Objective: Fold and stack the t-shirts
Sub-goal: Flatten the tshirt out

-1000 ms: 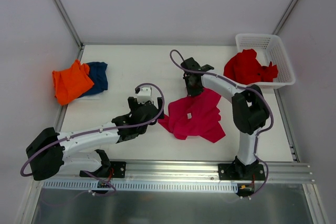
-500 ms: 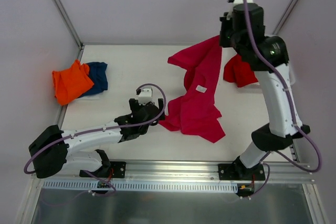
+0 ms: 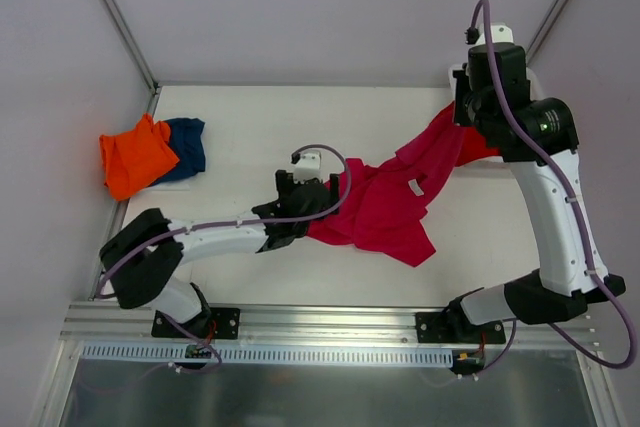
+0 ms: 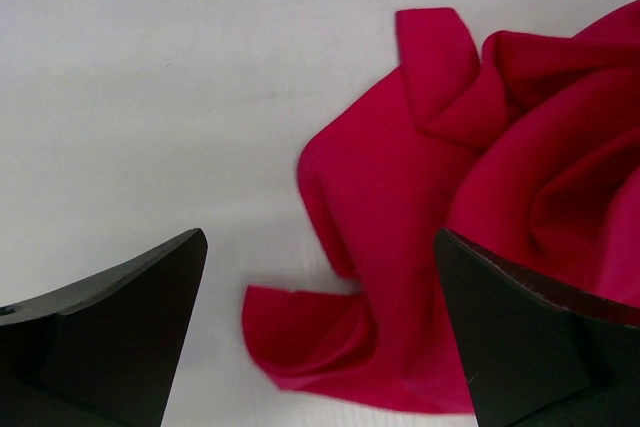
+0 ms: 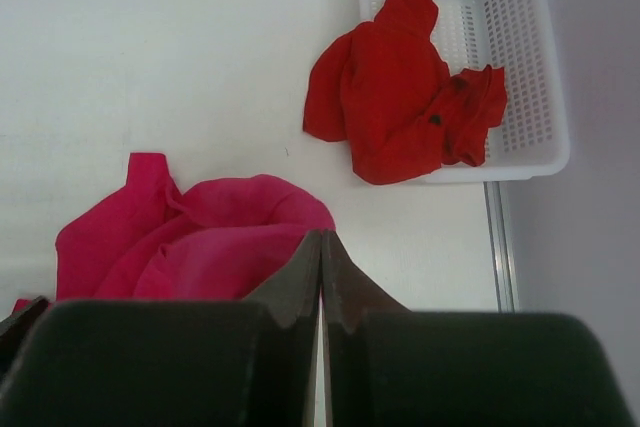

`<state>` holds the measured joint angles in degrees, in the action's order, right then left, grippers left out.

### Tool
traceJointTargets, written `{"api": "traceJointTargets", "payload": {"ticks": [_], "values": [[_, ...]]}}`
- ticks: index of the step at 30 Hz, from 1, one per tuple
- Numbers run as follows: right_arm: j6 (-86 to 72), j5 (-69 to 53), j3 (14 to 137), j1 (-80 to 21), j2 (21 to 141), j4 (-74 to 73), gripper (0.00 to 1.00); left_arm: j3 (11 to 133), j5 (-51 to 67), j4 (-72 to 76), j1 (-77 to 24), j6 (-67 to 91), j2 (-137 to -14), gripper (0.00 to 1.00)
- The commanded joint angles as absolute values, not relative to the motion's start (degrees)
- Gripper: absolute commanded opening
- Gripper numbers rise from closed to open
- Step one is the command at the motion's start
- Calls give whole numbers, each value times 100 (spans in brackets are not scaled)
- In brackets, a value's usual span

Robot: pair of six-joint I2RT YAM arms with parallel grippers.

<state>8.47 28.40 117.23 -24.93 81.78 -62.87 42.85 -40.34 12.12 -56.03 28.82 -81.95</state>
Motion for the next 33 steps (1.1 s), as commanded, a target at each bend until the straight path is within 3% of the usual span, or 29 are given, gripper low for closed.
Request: {"api": "traceJointTargets", "payload": {"ticks": [1, 14, 19, 33], "values": [[932, 3015, 11672, -2435, 7718, -6223, 0, 4964, -3578, 2329, -5336, 2207, -8980, 99], [782, 2813, 10582, -2417, 6699, -6117, 0, 8170, -872, 2426, -3921, 2083, -11934, 99], [817, 2970, 10433, -2408, 6451, -6126, 1, 9666, -283, 1101, -3727, 2390, -12840, 98], [659, 2874, 9923, -2417, 6425, -5880, 1, 9651, -96, -649, -3726, 2970, -12586, 99]]}}
